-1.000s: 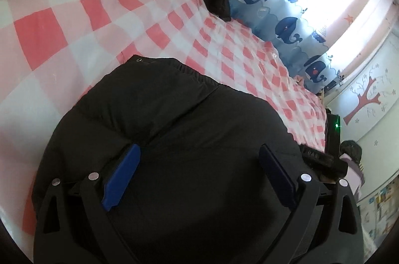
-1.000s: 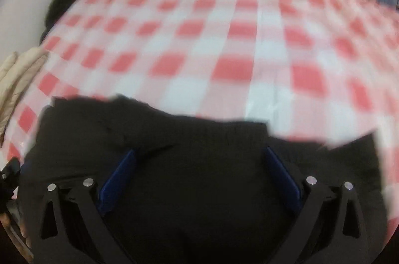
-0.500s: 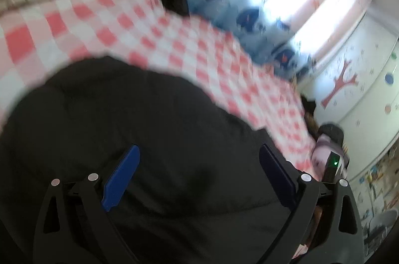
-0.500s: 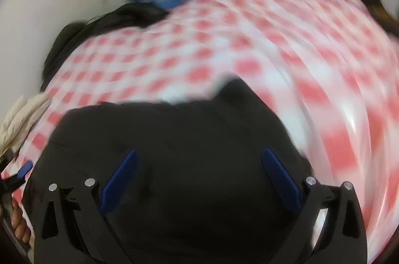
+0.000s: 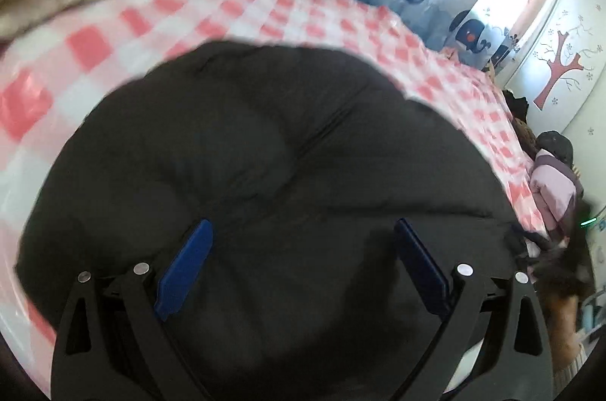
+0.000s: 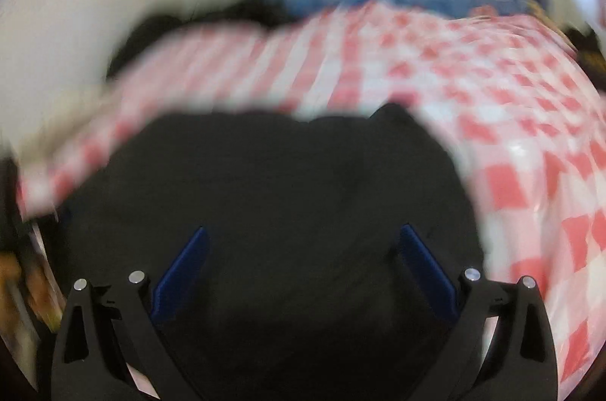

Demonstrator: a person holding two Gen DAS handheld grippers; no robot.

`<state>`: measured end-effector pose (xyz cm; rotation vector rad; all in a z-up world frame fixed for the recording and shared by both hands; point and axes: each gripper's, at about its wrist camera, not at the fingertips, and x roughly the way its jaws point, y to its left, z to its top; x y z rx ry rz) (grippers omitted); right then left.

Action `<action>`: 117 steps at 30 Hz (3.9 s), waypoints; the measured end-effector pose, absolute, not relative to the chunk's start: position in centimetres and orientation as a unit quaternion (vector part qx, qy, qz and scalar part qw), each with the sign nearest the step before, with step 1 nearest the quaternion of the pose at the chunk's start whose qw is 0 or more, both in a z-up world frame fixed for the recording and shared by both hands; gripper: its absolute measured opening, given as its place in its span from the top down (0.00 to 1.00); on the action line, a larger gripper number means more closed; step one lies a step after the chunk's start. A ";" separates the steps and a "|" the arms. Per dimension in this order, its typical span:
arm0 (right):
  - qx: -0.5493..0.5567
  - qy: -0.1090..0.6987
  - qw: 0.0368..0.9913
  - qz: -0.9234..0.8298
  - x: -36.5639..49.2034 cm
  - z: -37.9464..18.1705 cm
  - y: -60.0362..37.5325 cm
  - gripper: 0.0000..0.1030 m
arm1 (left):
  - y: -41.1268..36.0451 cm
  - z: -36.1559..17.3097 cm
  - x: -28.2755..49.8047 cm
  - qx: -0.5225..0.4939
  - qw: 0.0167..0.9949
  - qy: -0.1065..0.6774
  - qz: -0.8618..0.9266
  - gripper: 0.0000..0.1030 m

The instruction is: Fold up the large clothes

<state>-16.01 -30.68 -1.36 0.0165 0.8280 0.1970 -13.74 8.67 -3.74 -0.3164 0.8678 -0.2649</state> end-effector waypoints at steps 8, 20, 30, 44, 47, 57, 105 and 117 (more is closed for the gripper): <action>0.030 0.401 0.909 0.107 -18.2 1.3 -28.1 0.07 | 18.3 -1.9 -18.8 -0.316 0.844 0.414 -0.127 0.10; -0.250 0.377 0.868 0.206 -22.3 -0.2 -11.0 0.07 | 21.3 -6.6 -21.6 -0.470 0.747 0.443 -0.160 0.10; -0.081 0.455 0.865 0.193 -16.8 -1.3 -13.6 0.07 | 17.9 -10.5 -19.8 -0.506 0.702 0.468 -0.180 0.10; -0.020 0.499 0.832 0.241 -17.6 -1.8 -16.7 0.07 | 15.1 -11.0 -15.8 -0.507 0.712 0.462 -0.150 0.09; 0.002 0.476 0.842 0.254 -18.1 -0.2 -17.4 0.07 | 15.1 -10.3 -16.7 -0.505 0.732 0.431 -0.153 0.09; 0.018 0.434 0.877 0.206 -13.4 2.9 -19.0 0.07 | 13.1 -9.2 -15.0 -0.451 0.779 0.410 -0.148 0.09; -0.097 0.523 0.847 0.005 8.6 -3.1 -17.5 0.06 | 14.3 -10.0 -13.5 -0.490 0.785 0.363 -0.105 0.08; -0.150 0.467 0.868 0.084 -8.4 -2.2 -16.1 0.06 | 14.8 -10.1 -13.9 -0.504 0.779 0.359 -0.105 0.08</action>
